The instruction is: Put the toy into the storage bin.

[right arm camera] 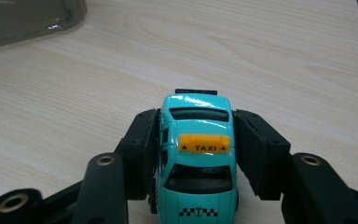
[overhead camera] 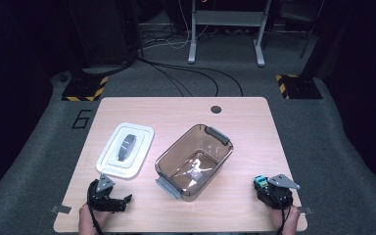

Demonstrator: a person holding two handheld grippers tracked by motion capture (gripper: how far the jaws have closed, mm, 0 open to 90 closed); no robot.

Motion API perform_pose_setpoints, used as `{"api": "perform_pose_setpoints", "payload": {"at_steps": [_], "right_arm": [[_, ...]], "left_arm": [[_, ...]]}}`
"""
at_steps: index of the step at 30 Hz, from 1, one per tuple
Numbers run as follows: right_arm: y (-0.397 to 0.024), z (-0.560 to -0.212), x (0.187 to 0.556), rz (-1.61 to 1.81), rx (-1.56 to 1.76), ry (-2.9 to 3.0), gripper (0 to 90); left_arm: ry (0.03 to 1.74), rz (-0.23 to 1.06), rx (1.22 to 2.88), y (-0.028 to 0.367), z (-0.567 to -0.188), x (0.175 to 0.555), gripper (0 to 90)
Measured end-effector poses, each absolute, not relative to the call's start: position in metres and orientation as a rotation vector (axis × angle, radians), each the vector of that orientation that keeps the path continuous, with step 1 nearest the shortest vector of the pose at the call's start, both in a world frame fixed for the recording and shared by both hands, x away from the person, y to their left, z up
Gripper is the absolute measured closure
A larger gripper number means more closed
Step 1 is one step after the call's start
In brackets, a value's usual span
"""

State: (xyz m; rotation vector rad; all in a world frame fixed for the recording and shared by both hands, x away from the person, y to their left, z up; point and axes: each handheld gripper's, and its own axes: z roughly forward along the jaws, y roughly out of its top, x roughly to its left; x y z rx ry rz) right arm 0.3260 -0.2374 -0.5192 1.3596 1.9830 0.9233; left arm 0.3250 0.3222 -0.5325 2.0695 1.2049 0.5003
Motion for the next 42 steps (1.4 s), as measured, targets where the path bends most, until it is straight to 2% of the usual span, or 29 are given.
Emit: {"api": "perform_pose_setpoints", "payload": {"at_steps": [22,42], "right_arm": [[-0.238,-0.498,0.315,1.010,1.329,1.892,50.2],[-0.228,-0.477,0.323,1.035,1.286,1.917,50.1]], "left_arm": [[1.207,0.505,2.069,0.323,-0.532,0.326,0.1],[1.204,0.508,2.071,0.323,-0.532,0.326,0.1]]}}
